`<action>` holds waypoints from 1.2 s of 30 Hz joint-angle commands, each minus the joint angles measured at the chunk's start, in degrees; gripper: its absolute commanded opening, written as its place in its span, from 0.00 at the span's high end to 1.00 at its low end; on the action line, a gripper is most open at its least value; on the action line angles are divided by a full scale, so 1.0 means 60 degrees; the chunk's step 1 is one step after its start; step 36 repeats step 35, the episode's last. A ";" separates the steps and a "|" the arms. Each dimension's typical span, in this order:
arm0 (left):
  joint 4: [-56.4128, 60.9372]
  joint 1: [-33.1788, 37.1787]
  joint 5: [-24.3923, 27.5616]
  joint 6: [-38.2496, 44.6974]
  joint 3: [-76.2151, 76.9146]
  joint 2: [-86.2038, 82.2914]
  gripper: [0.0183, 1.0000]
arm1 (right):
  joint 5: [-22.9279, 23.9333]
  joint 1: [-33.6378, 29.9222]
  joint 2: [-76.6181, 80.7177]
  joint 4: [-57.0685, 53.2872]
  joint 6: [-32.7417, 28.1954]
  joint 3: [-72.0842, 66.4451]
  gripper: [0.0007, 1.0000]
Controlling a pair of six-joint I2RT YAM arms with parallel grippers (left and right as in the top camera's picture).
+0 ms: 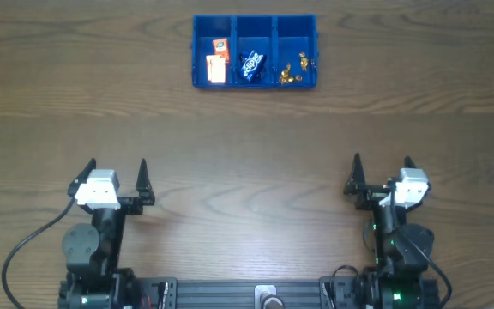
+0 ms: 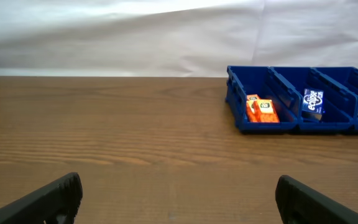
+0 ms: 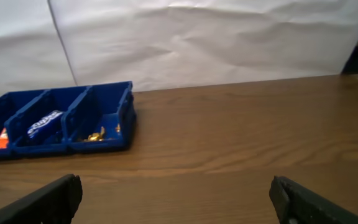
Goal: Sort Candies Into Trays
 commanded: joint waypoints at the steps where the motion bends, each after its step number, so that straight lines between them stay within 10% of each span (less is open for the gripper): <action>1: -0.0146 0.0036 0.0193 0.0025 -0.0280 -0.0066 0.00 | -0.0055 0.0047 -0.0058 -0.0109 -0.0994 0.0000 0.00; 36: -0.0146 0.0036 0.0193 0.0029 -0.0280 -0.0066 0.00 | -0.0423 0.0047 -0.0058 -0.0131 -0.1486 0.0000 0.00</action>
